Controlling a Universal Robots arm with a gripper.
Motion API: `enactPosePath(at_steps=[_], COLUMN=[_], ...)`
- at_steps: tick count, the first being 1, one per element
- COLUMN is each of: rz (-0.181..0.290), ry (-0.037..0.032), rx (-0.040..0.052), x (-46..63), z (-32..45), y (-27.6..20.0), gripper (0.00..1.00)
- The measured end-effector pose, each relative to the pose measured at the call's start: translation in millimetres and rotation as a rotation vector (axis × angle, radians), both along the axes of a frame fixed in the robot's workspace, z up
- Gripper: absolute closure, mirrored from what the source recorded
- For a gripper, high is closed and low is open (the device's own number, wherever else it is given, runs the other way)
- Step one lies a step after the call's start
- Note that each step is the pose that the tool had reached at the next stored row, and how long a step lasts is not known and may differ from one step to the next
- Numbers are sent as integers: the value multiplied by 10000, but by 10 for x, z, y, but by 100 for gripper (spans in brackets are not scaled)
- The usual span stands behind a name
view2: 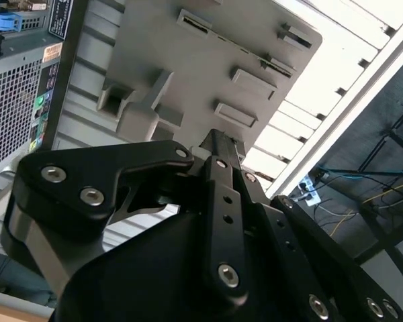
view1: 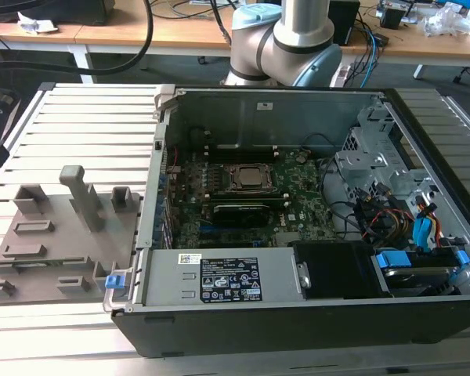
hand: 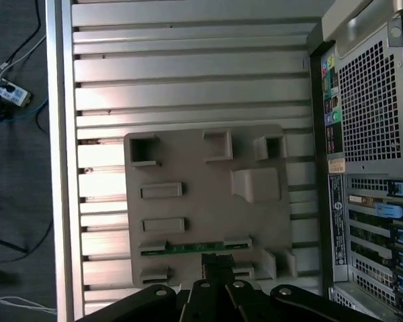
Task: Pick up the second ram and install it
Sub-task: 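Pick up the second ram and move it above second insertion slot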
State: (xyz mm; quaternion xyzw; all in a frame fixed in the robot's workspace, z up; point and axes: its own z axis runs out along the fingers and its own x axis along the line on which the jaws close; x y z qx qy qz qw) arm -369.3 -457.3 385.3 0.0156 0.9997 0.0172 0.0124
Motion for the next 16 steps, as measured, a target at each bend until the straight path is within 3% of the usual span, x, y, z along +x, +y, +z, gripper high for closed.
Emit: enactPosePath(at_steps=[2, 5, 7, 11, 13, 14, 16], rz=[735, 1235, 2051, 2802, 3318, 3796, 4128], ry=[1, 0, 0, 0, 0, 0, -1], rx=[0, 0, 1, 1, 1, 0, 0], x=[0, 0, 0, 0, 0, 0, 0], z=[0, 0, 0, 0, 0, 0, -1], y=[0, 0, 0, 0, 0, 0, 0], gripper=[89, 89, 89, 89, 89, 89, 89])
